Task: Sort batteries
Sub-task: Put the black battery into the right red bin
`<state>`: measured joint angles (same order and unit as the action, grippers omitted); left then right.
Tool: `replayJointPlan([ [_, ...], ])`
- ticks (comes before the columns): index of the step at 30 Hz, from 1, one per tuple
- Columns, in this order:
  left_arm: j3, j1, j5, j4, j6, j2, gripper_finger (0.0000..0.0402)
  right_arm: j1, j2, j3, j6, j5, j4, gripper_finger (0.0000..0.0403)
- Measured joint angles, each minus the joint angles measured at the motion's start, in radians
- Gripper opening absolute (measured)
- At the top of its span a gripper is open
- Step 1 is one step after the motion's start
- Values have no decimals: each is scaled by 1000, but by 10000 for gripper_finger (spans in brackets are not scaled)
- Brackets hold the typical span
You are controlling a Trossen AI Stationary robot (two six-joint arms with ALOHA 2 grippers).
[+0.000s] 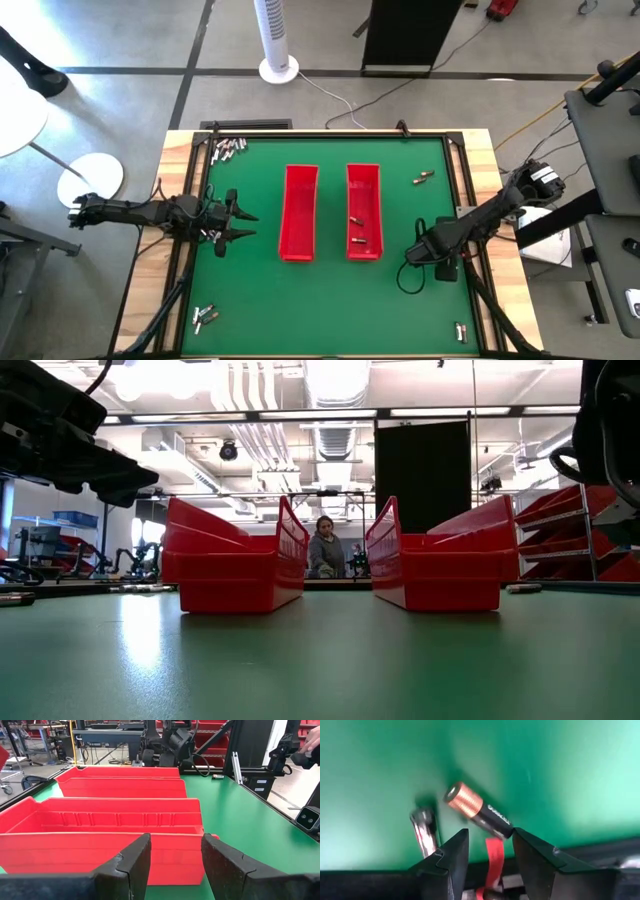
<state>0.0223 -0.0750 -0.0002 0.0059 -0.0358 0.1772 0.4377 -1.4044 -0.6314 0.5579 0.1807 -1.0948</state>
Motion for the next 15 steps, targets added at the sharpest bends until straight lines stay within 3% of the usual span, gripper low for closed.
replayJointPlan([
  [15,0,0,0,0,0,0,155,0,-12,-1,-46,-15,112,109],
])
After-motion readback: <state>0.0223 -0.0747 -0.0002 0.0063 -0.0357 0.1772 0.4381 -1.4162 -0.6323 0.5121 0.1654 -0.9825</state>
